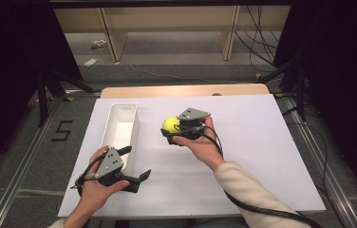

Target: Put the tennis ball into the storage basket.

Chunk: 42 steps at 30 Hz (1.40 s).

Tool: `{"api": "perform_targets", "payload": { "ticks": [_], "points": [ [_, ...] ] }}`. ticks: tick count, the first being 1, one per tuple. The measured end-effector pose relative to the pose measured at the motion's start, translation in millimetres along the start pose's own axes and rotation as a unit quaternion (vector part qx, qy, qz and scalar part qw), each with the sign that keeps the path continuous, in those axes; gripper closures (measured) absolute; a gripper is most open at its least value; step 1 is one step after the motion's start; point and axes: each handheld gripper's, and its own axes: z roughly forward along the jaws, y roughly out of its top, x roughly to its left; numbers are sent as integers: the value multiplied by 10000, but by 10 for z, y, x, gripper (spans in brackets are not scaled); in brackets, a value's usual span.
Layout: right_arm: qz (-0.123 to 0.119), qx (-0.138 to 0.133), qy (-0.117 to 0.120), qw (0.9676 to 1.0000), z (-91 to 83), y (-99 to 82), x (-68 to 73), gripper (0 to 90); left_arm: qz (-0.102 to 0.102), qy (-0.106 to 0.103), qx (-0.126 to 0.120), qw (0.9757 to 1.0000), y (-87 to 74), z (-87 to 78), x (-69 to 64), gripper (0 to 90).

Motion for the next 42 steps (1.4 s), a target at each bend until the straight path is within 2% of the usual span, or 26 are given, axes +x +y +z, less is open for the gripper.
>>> {"api": "perform_targets", "payload": {
  "ticks": [42],
  "points": [
    [-72, 35, 119, 9999, 83, 8, 115, 270, 28, 0, 2, 10000, 2, -3, 2, 0]
  ]
}}
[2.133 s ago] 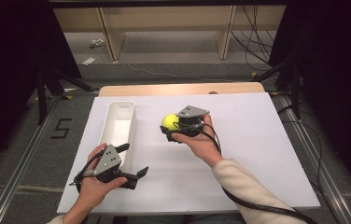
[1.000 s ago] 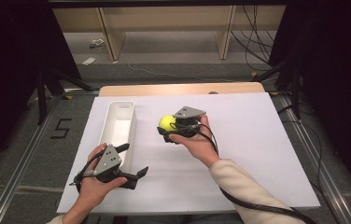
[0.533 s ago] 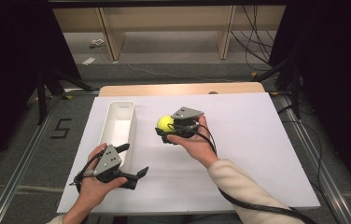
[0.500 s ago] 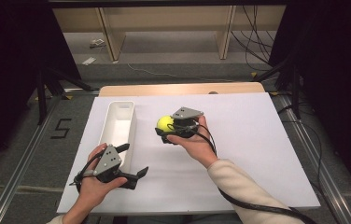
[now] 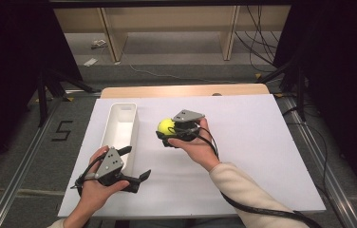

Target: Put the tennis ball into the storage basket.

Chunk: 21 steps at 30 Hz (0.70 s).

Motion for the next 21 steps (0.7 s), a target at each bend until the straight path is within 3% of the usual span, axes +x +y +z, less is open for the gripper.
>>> {"api": "perform_targets", "payload": {
  "ticks": [21],
  "points": [
    [20, 5, 71, 10000, 48, 53, 37, 269, -12, -46, -1, 10000, -3, 6, -7, 0]
  ]
}}
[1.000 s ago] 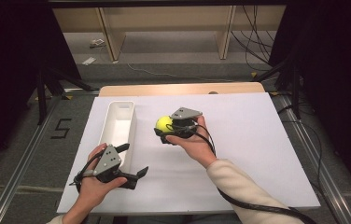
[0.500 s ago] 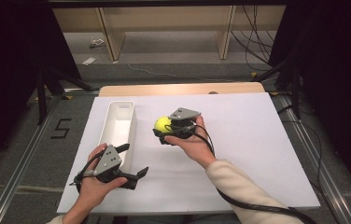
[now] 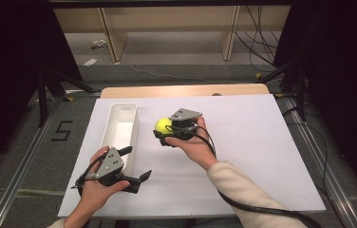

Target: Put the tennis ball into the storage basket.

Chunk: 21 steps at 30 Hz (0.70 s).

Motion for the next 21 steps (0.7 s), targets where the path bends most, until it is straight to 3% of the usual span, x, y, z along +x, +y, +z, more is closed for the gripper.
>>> {"api": "perform_targets", "payload": {
  "ticks": [21],
  "points": [
    [-37, 36, 39, 10000, 83, 83, 20, 269, 24, -40, 23, 10000, 0, 7, -11, 0]
  ]
}}
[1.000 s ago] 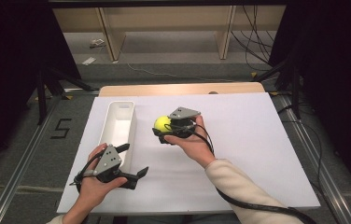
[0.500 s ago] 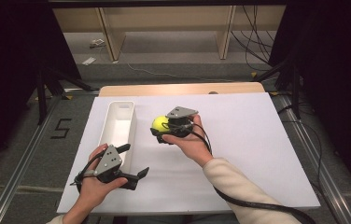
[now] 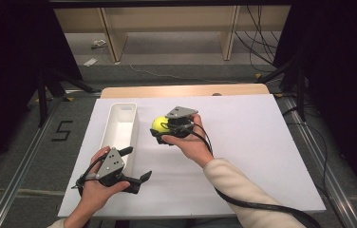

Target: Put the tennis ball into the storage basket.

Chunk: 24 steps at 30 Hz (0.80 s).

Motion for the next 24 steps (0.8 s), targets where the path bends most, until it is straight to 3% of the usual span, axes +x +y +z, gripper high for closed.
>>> {"api": "perform_targets", "payload": {
  "ticks": [2, 4, 24],
  "points": [
    [11, -3, -7, 10000, 1, 12, 2, 269, 5, 0, 1, 10000, 1, 2, -1, 0],
    [-14, -17, -7, 10000, 2, 32, 1, 269, -118, -109, 12, 9999, -5, 8, -25, 0],
    [-51, -30, 45, 10000, 50, 141, 39, 269, 62, 49, -22, 10000, 4, 7, 3, 0]
  ]
}}
